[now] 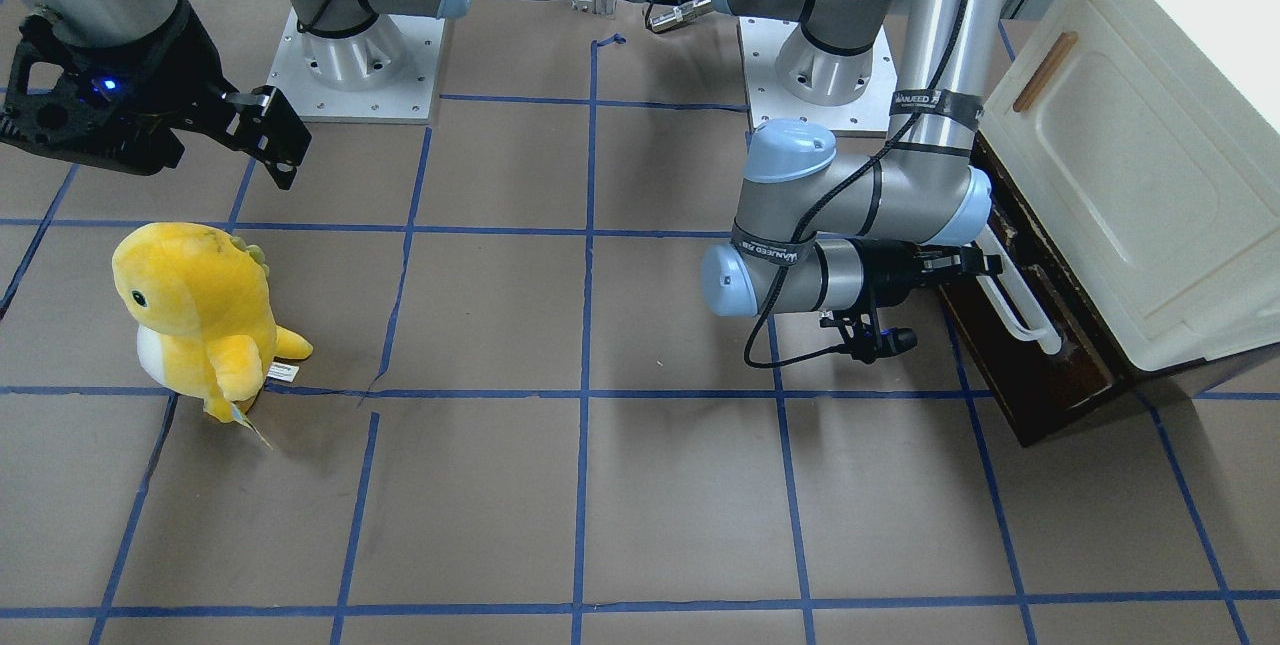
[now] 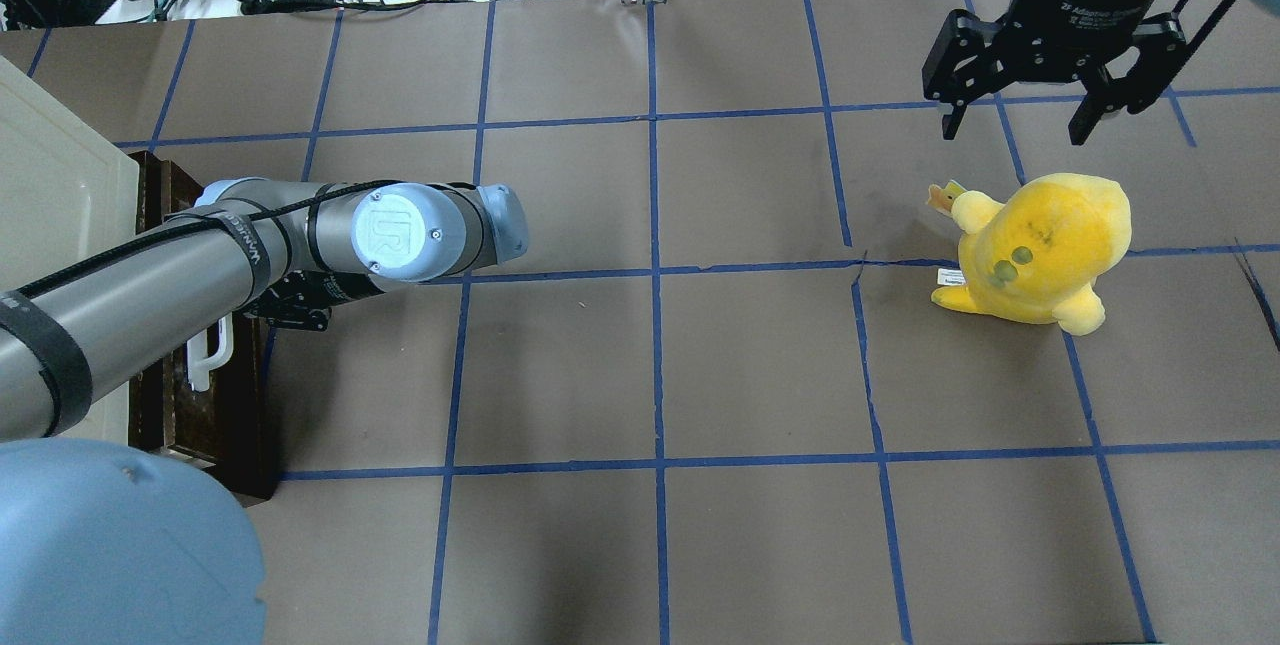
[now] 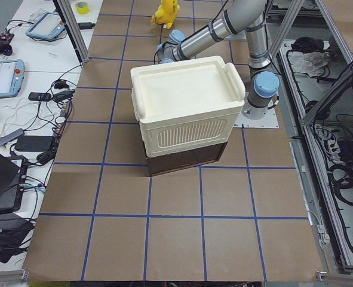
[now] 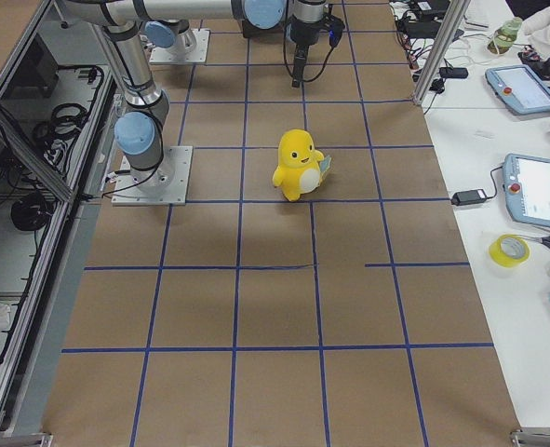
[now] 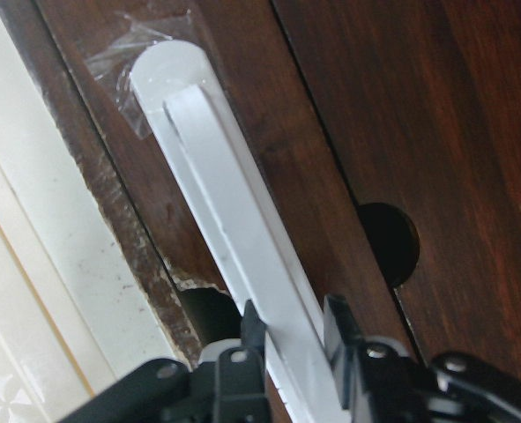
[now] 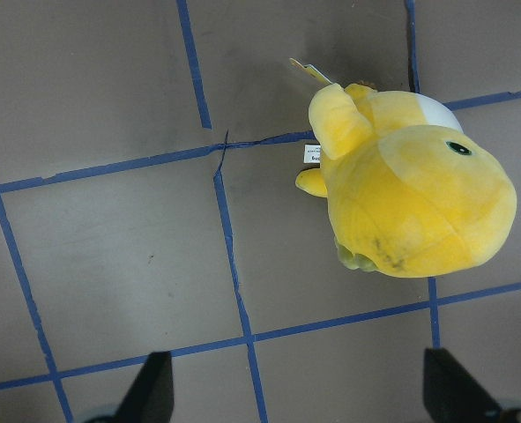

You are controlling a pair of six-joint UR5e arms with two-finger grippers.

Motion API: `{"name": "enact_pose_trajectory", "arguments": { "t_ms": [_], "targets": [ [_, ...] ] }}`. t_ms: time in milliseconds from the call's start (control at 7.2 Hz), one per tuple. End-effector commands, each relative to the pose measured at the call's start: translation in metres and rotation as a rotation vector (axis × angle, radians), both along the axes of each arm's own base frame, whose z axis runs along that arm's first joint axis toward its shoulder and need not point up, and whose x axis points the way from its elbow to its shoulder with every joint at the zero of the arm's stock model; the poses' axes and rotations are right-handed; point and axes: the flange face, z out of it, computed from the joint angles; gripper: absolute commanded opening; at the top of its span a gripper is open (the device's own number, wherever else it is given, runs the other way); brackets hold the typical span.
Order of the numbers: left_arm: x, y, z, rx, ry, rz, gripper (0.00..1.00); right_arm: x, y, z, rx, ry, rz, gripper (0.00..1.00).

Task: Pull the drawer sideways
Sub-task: 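Pull the drawer handle with the left gripper away from the cabinet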

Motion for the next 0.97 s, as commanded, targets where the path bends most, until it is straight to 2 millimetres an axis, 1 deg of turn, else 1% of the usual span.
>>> {"name": "enact_pose_trajectory", "arguments": {
  "t_ms": [0,278,417,556,833],
  "targets": [
    [-0.0263,0.0022,0.0067,-0.017,0.012,-0.041,0.18,0.0,0.0,0.0,0.0,0.0,0.0,1.0],
    [-0.0287,0.0027,0.0068,-0.017,0.012,-0.046,0.17,0.0,0.0,0.0,0.0,0.0,0.0,1.0],
    [-0.0287,0.0026,0.006,-0.015,0.012,-0.046,0.13,0.0,0.0,0.0,0.0,0.0,0.0,1.0],
    [-0.0287,0.0024,0.0038,-0.011,0.011,-0.048,0.02,0.0,0.0,0.0,0.0,0.0,0.0,1.0],
    [-0.0298,0.0008,0.0045,-0.014,0.011,-0.049,0.0,0.0,0.0,0.0,0.0,0.0,0.0,1.0]
  ]
}}
